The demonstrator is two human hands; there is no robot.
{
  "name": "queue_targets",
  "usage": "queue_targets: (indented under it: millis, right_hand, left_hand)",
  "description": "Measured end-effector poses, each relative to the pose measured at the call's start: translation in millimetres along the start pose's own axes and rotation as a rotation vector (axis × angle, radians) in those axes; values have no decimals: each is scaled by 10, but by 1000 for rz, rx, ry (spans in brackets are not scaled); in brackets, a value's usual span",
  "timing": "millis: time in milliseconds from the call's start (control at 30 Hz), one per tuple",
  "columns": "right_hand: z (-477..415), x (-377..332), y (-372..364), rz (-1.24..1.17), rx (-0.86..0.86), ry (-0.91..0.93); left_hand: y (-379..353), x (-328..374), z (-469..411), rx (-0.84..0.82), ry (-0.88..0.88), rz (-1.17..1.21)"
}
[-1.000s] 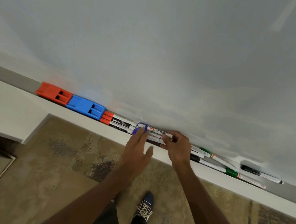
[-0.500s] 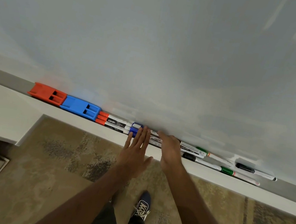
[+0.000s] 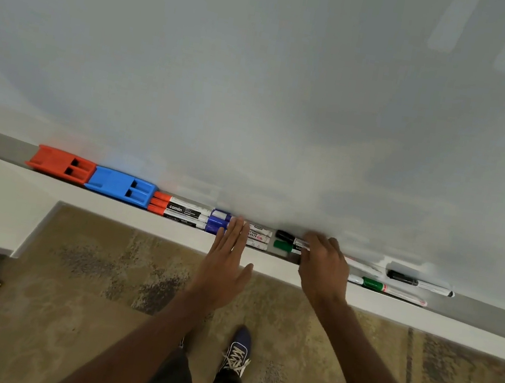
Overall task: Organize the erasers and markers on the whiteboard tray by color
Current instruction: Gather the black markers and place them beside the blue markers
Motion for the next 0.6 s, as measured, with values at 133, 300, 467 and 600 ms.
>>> queue_targets:
  millis: [133, 300, 467, 600]
  right_hand:
    - [-20, 25, -96, 141, -70, 110]
    - [9, -17, -149, 221, -69, 148]
    - [42, -11, -152, 230, 3, 159]
    - [162, -60, -85, 145, 141, 215]
  left_hand:
    - [-101, 57, 53, 4, 16, 43]
    - [-179, 94, 139, 17, 39, 72]
    - [-132, 176, 180, 22, 95, 186]
    - [21, 322, 126, 123, 279, 621]
Point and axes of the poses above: each hand's wrist, its own z-axis away from the middle knuckle, its own y-axis out of the back of the hand, x = y × z, the point moved 7 cm from there along -z, towards the middle knuckle
